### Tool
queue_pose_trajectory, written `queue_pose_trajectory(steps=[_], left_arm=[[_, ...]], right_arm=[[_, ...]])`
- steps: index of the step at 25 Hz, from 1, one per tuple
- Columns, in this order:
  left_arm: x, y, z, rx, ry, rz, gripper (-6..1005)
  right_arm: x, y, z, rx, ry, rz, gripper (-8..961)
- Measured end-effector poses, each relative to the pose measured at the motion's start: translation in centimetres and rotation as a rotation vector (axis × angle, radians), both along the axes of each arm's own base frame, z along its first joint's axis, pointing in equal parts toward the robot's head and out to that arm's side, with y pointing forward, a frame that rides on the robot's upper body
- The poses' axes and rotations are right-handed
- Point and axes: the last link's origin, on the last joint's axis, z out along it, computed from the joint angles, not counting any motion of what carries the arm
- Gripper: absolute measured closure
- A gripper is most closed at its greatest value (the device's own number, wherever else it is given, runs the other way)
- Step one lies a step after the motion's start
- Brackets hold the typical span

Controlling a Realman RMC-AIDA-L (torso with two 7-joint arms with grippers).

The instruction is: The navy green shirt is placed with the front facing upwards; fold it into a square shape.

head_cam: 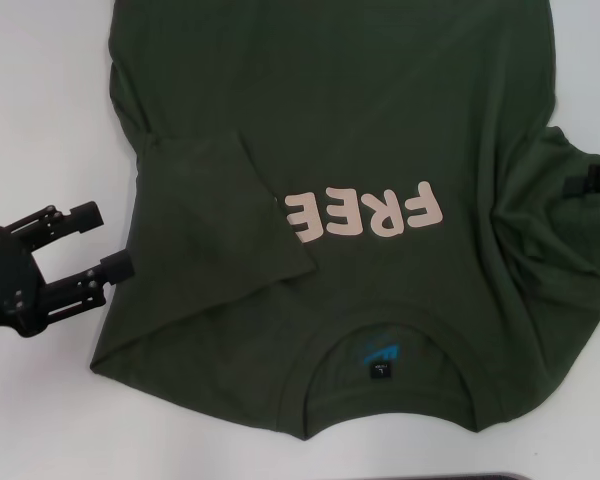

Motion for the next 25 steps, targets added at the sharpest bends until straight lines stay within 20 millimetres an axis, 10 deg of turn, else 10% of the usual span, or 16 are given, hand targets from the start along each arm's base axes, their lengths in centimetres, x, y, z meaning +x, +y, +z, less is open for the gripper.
queue_pose_trajectory(steps=[25], left_arm=[[0.21, 0.24, 0.24, 0.026, -0.005, -0.014, 217]], right_arm=[[-0.33, 0.45, -0.42, 0.01, 0.015, -0.004, 195]])
